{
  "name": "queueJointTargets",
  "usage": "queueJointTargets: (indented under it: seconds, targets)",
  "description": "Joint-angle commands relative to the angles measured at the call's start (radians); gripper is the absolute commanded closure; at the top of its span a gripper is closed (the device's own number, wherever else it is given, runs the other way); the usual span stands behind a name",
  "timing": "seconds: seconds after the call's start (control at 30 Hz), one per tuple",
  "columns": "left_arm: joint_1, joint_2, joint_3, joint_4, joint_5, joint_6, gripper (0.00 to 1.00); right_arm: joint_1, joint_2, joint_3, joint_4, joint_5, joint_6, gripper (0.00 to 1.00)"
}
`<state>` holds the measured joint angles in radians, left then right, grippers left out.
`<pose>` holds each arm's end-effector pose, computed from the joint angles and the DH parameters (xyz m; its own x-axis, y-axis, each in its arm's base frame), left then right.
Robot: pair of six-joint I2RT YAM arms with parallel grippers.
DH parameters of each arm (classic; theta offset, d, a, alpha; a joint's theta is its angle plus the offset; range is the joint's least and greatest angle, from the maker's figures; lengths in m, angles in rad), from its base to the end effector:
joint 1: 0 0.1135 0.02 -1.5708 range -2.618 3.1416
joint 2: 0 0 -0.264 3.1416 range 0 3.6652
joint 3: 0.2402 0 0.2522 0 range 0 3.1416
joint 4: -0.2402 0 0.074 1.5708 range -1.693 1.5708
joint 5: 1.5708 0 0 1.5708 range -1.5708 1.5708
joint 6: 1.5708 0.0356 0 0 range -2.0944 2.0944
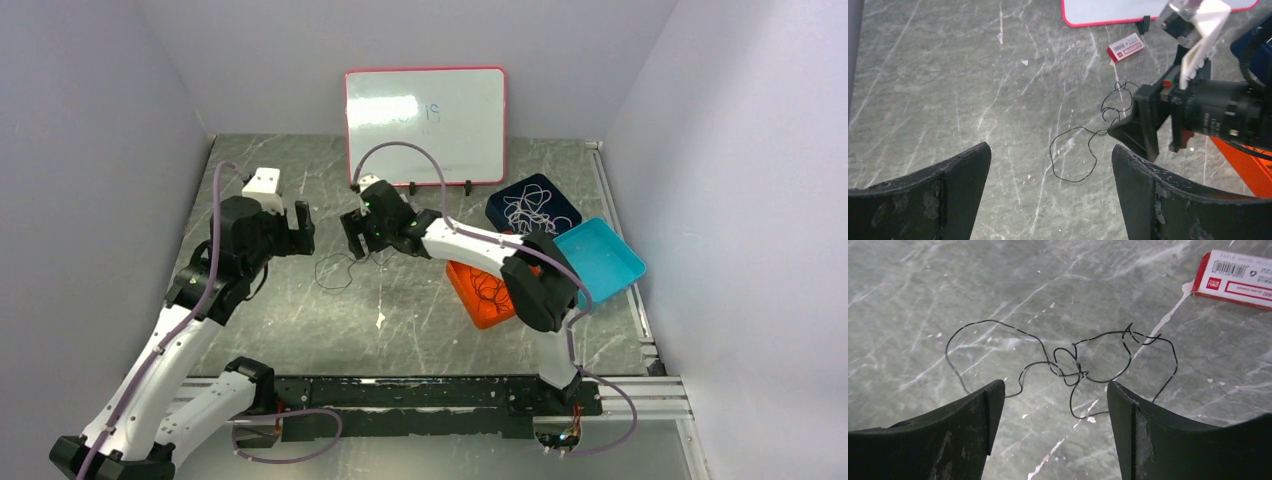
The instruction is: Untangle the cables
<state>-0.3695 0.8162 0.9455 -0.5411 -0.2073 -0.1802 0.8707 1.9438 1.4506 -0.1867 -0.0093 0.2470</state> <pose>0.1650 -0.0560 0.3534 -0.3990 -0.0335 -0.9163 0.1078 0.9907 -0.0832 0.2868 0.3410 0.2273 -0.5809 -0.3101 -0.7526 -0.6470 0.7369 0.1958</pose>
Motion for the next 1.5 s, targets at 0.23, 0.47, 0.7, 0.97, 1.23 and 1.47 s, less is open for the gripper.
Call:
queueJointTargets:
  seconds: [0.23, 0.47, 0.7, 0.97, 1.23, 1.47]
  targets:
    - [0.007, -0.067, -0.094, 0.081, 0.086, -0.024, 0.04, 0.040, 0.147, 0.066, -0.031, 0.255, 0.131, 0.29]
    - [0.007, -0.094, -0.126, 0.078, 0.077, -0.010, 0.05, 0.040, 0.218, 0.105, -0.028, 0.284, 0.148, 0.36]
    - [0.007, -0.119, -0.153, 0.072, 0.071, -0.008, 0.04, 0.039, 0.259, 0.130, -0.037, 0.271, 0.151, 0.56]
    - [0.007, -0.121, -0.172, 0.078, 0.076, -0.017, 0.05, 0.039, 0.228, 0.089, 0.001, 0.258, 0.143, 0.83]
    - [0.007, -0.120, -0.176, 0.095, 0.057, -0.019, 0.05, 0.038, -0.001, -0.042, 0.176, 0.202, 0.121, 1.00]
    - [0.007, -0.102, -0.164, 0.123, 0.060, -0.028, 0.05, -0.013, -0.229, -0.191, 0.215, 0.293, 0.114, 1.00]
